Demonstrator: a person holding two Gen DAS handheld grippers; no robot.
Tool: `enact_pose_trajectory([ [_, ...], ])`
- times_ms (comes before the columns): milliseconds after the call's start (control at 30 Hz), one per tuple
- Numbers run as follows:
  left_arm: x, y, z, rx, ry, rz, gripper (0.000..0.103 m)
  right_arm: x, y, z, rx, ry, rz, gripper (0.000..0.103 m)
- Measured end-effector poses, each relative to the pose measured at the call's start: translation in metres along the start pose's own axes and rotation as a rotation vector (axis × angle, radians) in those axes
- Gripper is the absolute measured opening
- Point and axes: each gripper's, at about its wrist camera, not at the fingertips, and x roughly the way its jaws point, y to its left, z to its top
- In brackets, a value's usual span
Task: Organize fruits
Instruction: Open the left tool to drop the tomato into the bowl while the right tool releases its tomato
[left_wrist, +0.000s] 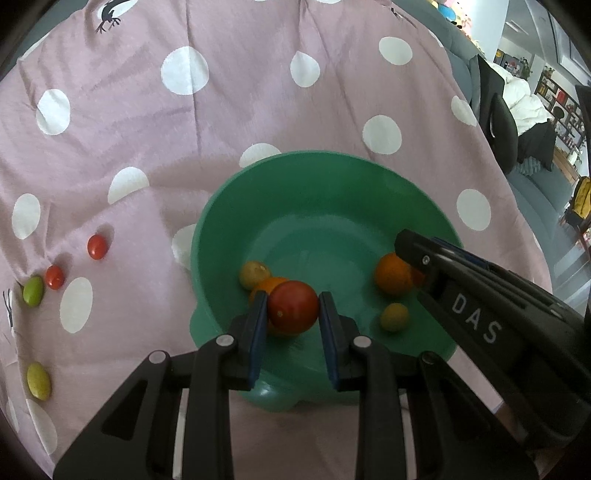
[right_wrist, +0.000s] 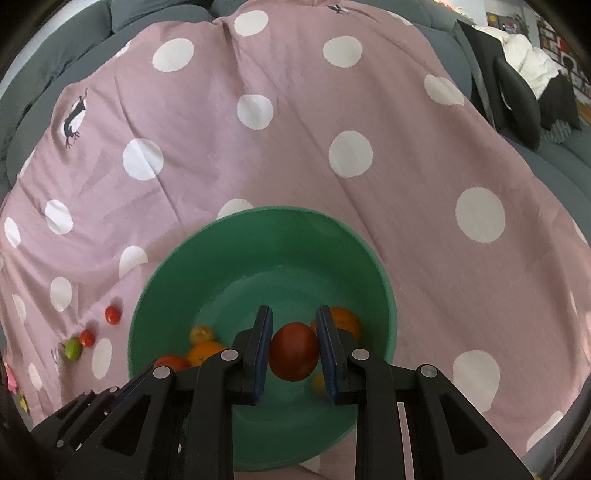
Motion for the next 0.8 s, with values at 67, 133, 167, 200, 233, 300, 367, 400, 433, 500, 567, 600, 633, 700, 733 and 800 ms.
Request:
enact_pose_trajectory([
  [67, 0.001, 0.000, 0.000, -0.001, 0.005, 0.000, 0.027, 0.001, 0.000, 0.000, -0.001, 0.005, -0.004, 0.027],
  [133, 0.003, -0.001, 0.000, -0.001, 0.011, 0.001, 0.027, 0.002, 0.000, 0.000, -0.002, 0.012, -0.008, 0.027],
  [167, 0.003, -0.001, 0.000, -0.001, 0.014, 0.003, 0.027, 0.003, 0.000, 0.000, -0.004, 0.017, -0.013, 0.027],
  [200, 0.004, -0.002, -0.001, 0.001, 0.016, 0.004, 0.028, 0.004, 0.000, 0.000, -0.006, 0.020, -0.017, 0.027],
  [233, 0.004, -0.003, -0.001, 0.004, 0.015, 0.003, 0.027, 0.004, 0.000, 0.000, -0.008, 0.023, -0.020, 0.027],
  [300, 0.003, -0.002, -0.001, 0.003, 0.010, 0.010, 0.027, 0.005, -0.001, -0.001, -0.009, 0.027, -0.019, 0.027],
  [367, 0.001, -0.001, -0.001, 0.002, 0.008, 0.014, 0.027, 0.003, -0.001, 0.000, -0.008, 0.025, -0.017, 0.027],
  [400, 0.001, 0.000, -0.001, 0.000, 0.010, 0.016, 0.029, 0.003, -0.001, 0.000, -0.009, 0.024, -0.017, 0.027],
  [433, -0.002, 0.001, -0.001, -0.003, 0.006, 0.011, 0.031, 0.002, -0.001, 0.000, -0.008, 0.019, -0.013, 0.027],
  [500, -0.009, 0.004, -0.002, -0.010, -0.018, -0.003, 0.046, -0.001, 0.001, 0.000, -0.010, 0.012, -0.008, 0.027],
  [567, -0.021, 0.009, -0.004, -0.016, -0.053, -0.016, 0.054, -0.003, 0.004, 0.001, -0.022, 0.000, -0.015, 0.037],
  [600, -0.026, 0.012, -0.004, -0.021, -0.062, -0.009, 0.061, -0.005, 0.006, 0.000, -0.029, -0.008, -0.019, 0.047],
  [633, -0.033, 0.017, -0.006, -0.031, -0.073, 0.011, 0.063, -0.006, 0.008, 0.001, -0.034, -0.014, -0.018, 0.050],
  [700, -0.043, 0.028, -0.009, -0.046, -0.095, 0.033, 0.065, -0.009, 0.012, 0.002, -0.045, -0.026, -0.003, 0.050],
  [733, -0.050, 0.036, -0.011, -0.057, -0.106, 0.044, 0.065, -0.011, 0.014, 0.002, -0.050, -0.032, 0.002, 0.050],
  [800, -0.059, 0.049, -0.016, -0.073, -0.112, 0.064, 0.065, -0.015, 0.020, 0.002, -0.066, -0.047, 0.010, 0.050],
])
